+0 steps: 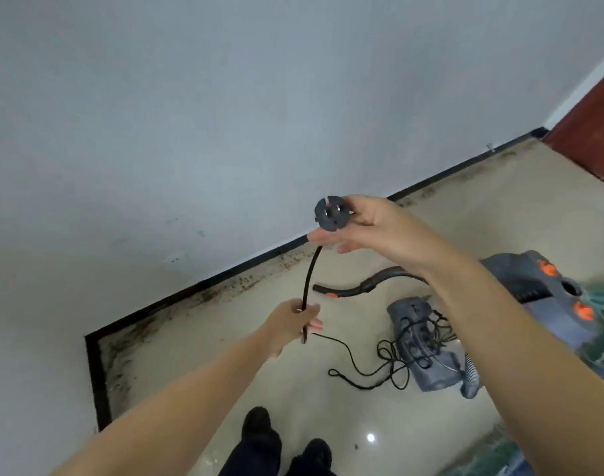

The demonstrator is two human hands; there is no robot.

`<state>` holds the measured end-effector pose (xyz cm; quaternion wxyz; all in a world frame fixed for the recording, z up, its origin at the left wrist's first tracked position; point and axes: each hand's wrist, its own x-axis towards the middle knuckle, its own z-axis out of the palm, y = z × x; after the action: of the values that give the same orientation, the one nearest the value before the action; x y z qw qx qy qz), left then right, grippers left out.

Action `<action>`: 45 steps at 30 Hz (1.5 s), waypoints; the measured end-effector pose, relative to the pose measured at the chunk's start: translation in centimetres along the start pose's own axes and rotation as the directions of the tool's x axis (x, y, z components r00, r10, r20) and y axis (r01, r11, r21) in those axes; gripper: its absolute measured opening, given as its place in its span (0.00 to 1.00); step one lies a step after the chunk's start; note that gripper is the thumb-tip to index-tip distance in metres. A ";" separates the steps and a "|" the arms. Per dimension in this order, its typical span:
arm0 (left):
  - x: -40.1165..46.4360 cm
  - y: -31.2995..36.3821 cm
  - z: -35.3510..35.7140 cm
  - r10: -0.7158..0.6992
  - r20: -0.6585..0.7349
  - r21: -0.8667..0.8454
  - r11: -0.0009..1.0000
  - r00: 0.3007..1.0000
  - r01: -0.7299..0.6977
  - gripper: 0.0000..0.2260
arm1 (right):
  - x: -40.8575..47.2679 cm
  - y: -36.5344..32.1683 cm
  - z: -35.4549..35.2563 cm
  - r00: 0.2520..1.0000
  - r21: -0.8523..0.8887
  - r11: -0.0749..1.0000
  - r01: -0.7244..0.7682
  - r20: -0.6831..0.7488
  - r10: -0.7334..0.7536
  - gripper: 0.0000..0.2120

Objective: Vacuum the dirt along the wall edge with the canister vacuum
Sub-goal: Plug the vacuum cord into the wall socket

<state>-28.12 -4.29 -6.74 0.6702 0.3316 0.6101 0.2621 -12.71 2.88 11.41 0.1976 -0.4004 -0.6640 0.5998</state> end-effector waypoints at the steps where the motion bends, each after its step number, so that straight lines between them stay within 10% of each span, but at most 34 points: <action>1: -0.2 -0.8 -0.8 0.003 -0.021 0.002 1.000 1.000 -0.003 0.09 | 1.1 0.0 0.8 0.999 -0.095 0.995 0.019 -0.039 -0.023 0.07; 6: -0.6 -4.8 -6.4 -0.008 -0.224 0.216 0.975 0.974 0.057 0.13 | 6.8 0.9 4.4 0.988 -0.278 0.960 -0.027 -0.151 -0.016 0.06; 9: -0.2 -5.4 -10.4 0.029 -0.257 0.357 0.932 0.966 0.067 0.11 | 10.8 1.2 6.9 0.981 0.094 0.977 -0.192 0.043 0.189 0.05; 15: 3.2 -4.9 -18.4 0.033 -0.142 0.555 0.831 0.989 0.052 0.09 | 20.3 2.3 14.4 0.897 0.582 0.682 -0.443 0.276 0.346 0.16; 22: 8.4 -8.6 -24.4 -0.087 -0.098 0.178 0.979 0.991 0.104 0.13 | 31.1 7.5 19.7 0.863 0.893 0.041 -0.449 0.421 0.280 0.08; 25: 13.4 -13.4 -26.2 -0.150 -0.055 -0.035 0.988 0.987 0.148 0.15 | 35.9 14.5 21.1 0.861 0.928 -0.052 -0.369 0.362 0.356 0.07; 33: 30.3 -32.7 -31.4 -0.262 -0.003 0.149 0.954 0.965 0.259 0.16 | 45.6 38.9 28.6 0.833 0.905 0.231 -0.356 0.195 0.518 0.12; 40: 42.3 -46.0 -36.2 -0.319 0.151 0.480 0.851 0.936 0.213 0.17 | 51.2 53.7 35.2 0.899 0.532 0.731 -0.427 0.160 0.408 0.10; 45: 46.5 -48.0 -40.0 -0.065 0.063 0.655 0.756 0.996 0.008 0.16 | 54.2 55.8 36.2 0.933 0.356 0.863 -0.358 0.157 0.323 0.13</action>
<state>-64.79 5.04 -74.80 0.5419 0.5430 0.6414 0.0059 -55.73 19.22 -60.99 0.1313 -0.4374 -0.4627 0.7598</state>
